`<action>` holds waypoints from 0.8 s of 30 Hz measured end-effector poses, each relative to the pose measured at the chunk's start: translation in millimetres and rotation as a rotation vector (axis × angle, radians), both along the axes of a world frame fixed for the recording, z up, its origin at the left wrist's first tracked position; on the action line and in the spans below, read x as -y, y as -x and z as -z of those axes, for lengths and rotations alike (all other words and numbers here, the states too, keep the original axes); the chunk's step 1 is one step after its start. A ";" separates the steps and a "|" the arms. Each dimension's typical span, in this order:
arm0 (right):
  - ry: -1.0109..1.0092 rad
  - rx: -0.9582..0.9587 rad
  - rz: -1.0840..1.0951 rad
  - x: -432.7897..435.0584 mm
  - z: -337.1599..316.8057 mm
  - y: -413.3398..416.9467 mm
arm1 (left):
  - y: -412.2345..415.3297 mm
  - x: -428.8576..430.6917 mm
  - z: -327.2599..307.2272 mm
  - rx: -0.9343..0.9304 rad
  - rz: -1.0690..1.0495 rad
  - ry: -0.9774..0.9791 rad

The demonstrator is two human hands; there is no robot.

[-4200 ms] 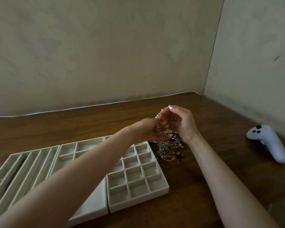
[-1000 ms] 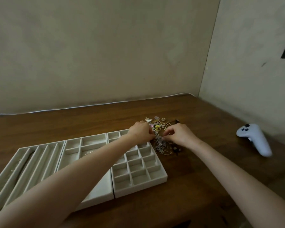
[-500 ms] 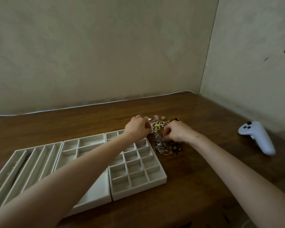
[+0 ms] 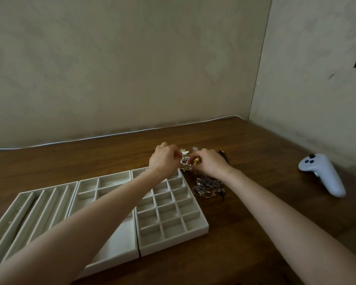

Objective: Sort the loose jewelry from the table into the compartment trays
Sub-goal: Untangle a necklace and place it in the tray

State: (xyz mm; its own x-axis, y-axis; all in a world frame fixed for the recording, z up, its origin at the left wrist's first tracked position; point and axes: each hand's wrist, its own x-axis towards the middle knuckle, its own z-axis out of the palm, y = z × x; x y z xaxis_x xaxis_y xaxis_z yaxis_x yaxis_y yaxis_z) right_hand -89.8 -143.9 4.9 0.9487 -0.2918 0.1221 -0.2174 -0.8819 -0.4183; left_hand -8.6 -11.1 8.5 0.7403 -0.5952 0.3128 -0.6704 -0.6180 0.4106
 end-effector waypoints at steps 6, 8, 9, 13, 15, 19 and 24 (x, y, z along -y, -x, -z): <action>0.038 -0.034 0.025 1.8 6.6 -4.1 | 0.2 -7.0 -2.5 0.009 0.008 0.036; -0.036 -0.033 0.009 7.0 3.4 -0.6 | -0.7 -7.9 -2.4 0.011 0.014 0.039; -0.102 -0.019 0.003 9.3 0.6 1.4 | -1.2 -7.7 -2.3 0.014 0.022 0.037; -0.520 0.072 -0.030 14.8 -13.1 10.8 | -0.6 -4.6 -1.8 0.045 0.145 -0.015; -0.637 0.091 -0.050 15.5 -19.0 15.9 | 2.5 -3.1 -2.2 0.021 0.191 0.002; -0.753 0.111 -0.034 16.4 -21.1 19.3 | 7.4 -4.5 -5.5 -0.146 0.212 0.141; -0.763 0.150 -0.017 15.3 -18.6 19.0 | 6.3 -8.6 -8.8 -0.256 0.223 0.212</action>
State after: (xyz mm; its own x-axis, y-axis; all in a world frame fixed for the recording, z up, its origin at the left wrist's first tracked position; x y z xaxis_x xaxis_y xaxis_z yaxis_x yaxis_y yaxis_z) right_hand -108.8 -159.2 23.5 0.9430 -0.3323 0.0209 -0.0995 -0.3412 -0.9347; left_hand -14.8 -2.6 17.3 0.6704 -0.6920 0.2680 -0.6380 -0.3531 0.6843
